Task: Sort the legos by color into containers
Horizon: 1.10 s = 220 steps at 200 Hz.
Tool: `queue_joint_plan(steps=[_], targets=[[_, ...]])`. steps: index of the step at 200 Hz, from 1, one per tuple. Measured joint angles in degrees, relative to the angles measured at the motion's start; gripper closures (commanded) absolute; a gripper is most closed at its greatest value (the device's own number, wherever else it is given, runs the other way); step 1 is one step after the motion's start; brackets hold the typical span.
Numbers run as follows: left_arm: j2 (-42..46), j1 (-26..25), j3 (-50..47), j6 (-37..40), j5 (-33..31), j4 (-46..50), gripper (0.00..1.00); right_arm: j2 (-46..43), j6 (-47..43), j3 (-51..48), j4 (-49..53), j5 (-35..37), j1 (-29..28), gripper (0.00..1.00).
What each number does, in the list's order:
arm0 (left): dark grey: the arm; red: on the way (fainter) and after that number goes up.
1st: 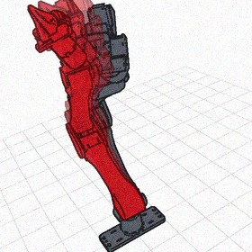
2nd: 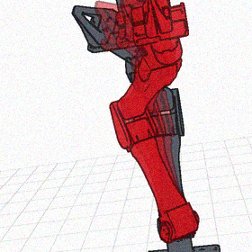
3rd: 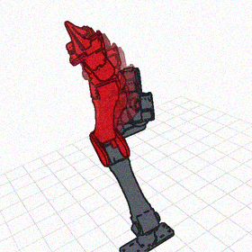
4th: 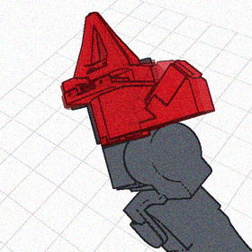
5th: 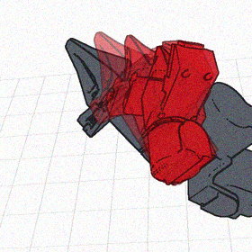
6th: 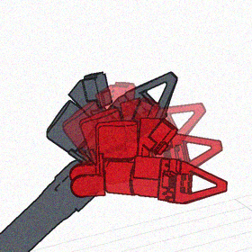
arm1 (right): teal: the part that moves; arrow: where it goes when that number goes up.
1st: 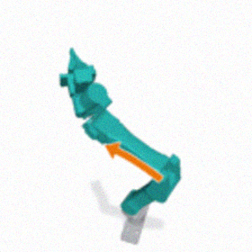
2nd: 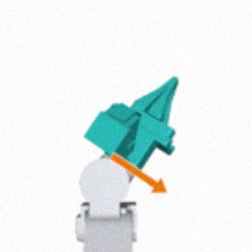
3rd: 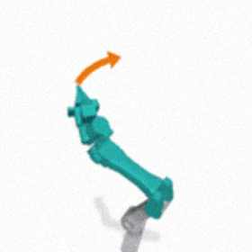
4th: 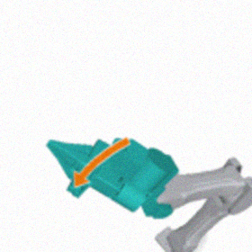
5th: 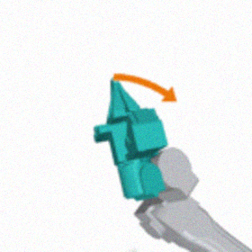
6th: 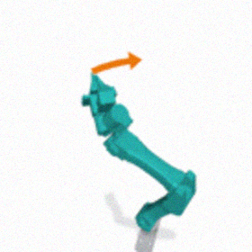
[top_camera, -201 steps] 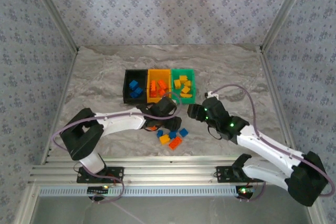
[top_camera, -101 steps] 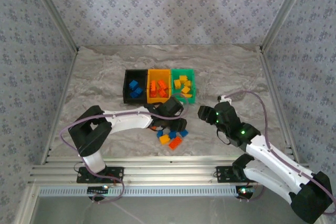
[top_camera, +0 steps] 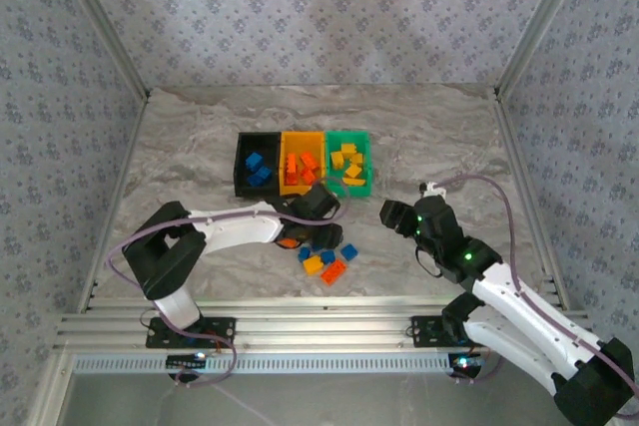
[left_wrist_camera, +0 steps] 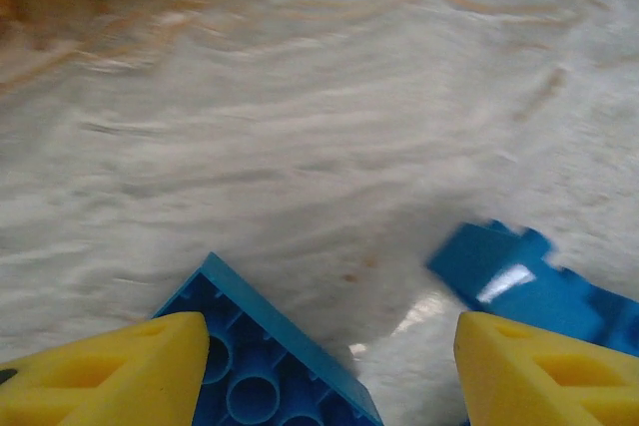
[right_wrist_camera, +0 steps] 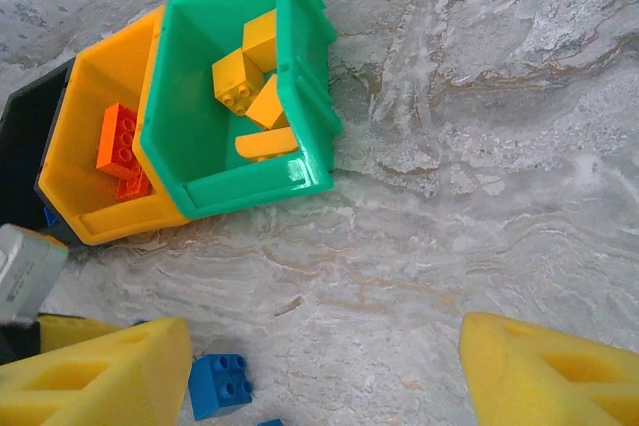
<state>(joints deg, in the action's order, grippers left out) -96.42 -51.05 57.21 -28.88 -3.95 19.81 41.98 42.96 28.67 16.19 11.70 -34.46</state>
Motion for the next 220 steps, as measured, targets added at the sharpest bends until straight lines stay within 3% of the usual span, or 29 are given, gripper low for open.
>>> queue_joint_plan(steps=[31,50,65,84,133,220], targets=[[0.2,1.8,1.6,1.4,-0.6,2.9,0.29,0.0,0.2,0.0,0.0,-0.1,0.0,0.27],[2.5,1.0,2.0,1.2,-1.5,3.9,0.20,-0.5,0.2,0.0,0.1,-0.1,0.2,0.27],[5.1,0.5,2.0,-0.2,-2.6,4.9,0.12,-1.0,0.2,0.0,0.1,-0.1,0.2,0.27],[7.7,0.4,1.2,-3.3,-4.1,5.3,0.10,-1.3,0.4,-0.1,0.1,-0.1,0.2,0.27],[5.9,0.5,-4.1,-10.8,-4.9,4.3,0.12,-1.4,0.8,-0.7,0.2,-0.2,0.4,0.27],[-0.9,-0.2,-0.8,-9.9,-3.3,-0.4,0.21,-4.6,0.8,-0.8,2.1,-0.4,0.8,0.27]])
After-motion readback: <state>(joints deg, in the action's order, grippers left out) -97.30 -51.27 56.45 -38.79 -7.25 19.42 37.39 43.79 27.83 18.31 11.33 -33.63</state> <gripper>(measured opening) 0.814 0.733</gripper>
